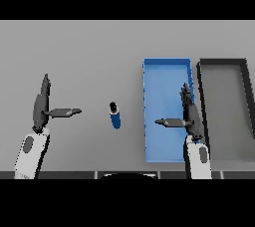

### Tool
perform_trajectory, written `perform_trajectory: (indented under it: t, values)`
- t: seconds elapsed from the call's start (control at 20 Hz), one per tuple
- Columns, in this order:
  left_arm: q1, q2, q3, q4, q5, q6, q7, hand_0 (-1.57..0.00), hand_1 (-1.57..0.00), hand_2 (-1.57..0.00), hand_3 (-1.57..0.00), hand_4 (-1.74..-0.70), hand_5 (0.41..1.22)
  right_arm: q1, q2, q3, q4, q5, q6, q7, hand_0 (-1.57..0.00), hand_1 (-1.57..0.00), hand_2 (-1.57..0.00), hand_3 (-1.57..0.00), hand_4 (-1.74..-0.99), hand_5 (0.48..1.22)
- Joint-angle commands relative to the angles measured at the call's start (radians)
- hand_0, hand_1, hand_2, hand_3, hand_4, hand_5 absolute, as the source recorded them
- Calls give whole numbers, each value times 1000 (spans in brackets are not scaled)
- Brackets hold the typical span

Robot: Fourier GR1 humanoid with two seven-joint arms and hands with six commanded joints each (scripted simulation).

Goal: Pick up the blue pipe and place it into the blue bin.

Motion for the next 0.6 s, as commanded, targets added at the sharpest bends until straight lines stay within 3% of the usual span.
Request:
perform_trajectory:
  t: [0.0,0.25,0.3,0.35,0.55]
  values:
    - [-5,-3,-1,2,-1,2,-1,1,1,1,1,-966,593,-5,-3,-4,3,-2,0,3,1,1,1,1,-1205,629]
    - [-47,-26,-14,26,-17,17,19,1,1,1,1,-966,593,-39,-30,-32,34,-20,14,9,1,1,1,1,-1205,629]
    - [-15,34,-44,29,-27,-86,-53,1,1,1,1,-966,593,-2,-96,-4,2,51,30,-79,1,1,1,1,-1205,629]
    - [-4,78,-52,47,-31,-152,-91,1,1,1,1,-963,592,19,-134,11,-16,95,34,-119,1,1,1,1,-1201,628]
    - [-2,132,-69,66,-33,-251,-144,1,1,1,1,-961,595,42,-161,44,-56,148,39,-116,1,1,1,1,-1196,623]
